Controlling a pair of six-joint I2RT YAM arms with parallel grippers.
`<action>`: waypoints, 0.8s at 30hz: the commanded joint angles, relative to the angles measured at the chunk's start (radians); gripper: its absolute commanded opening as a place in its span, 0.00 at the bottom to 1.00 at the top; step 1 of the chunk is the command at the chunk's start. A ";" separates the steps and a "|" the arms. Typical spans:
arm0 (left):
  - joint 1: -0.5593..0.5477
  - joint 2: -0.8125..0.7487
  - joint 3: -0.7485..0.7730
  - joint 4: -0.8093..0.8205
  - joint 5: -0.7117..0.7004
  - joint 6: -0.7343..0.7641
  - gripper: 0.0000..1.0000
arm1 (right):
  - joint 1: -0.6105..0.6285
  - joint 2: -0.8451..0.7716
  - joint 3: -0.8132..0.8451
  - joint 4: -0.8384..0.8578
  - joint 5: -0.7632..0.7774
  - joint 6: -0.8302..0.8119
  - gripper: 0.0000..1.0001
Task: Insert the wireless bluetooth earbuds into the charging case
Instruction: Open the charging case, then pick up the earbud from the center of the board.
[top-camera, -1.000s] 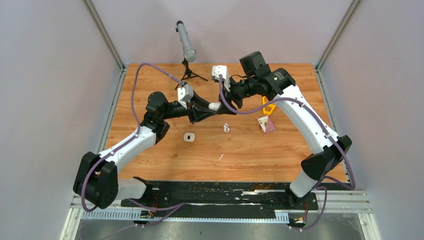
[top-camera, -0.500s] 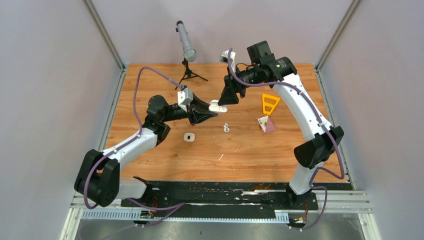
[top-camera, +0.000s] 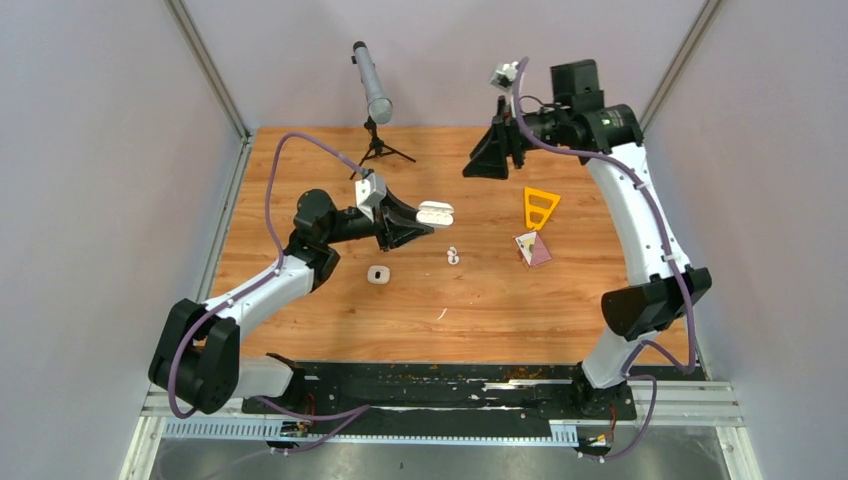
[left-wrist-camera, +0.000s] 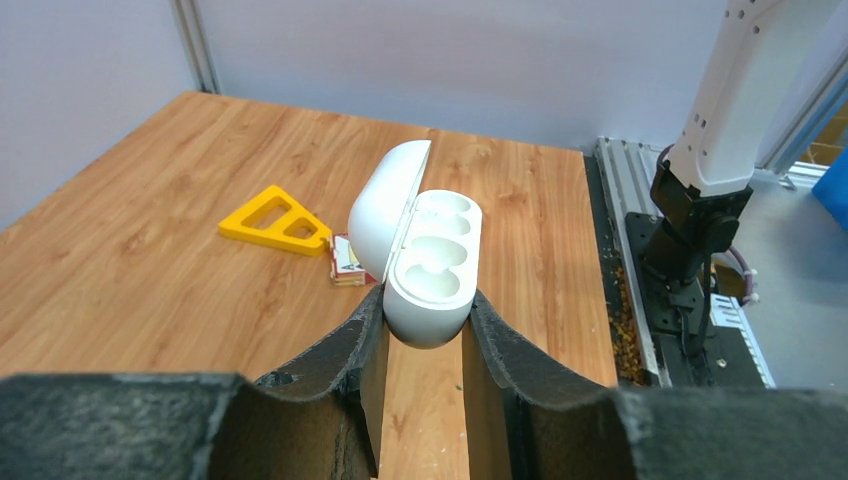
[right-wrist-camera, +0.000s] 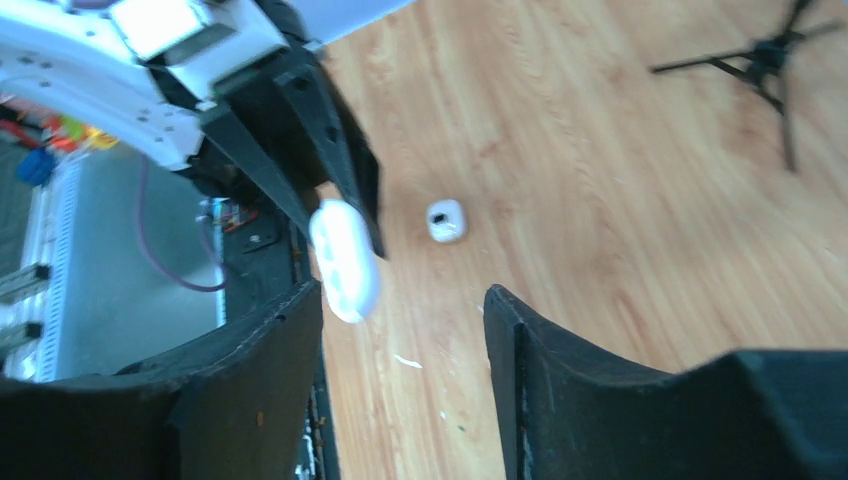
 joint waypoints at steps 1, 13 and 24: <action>0.030 -0.037 0.040 -0.004 0.015 -0.077 0.00 | -0.113 -0.074 -0.106 0.064 0.035 -0.005 0.56; 0.134 -0.236 -0.023 -0.161 -0.017 -0.096 0.00 | 0.045 -0.240 -0.695 0.230 0.375 -0.569 0.22; 0.190 -0.357 -0.058 -0.296 -0.070 -0.042 0.00 | 0.264 -0.277 -1.185 0.838 0.563 -0.845 0.27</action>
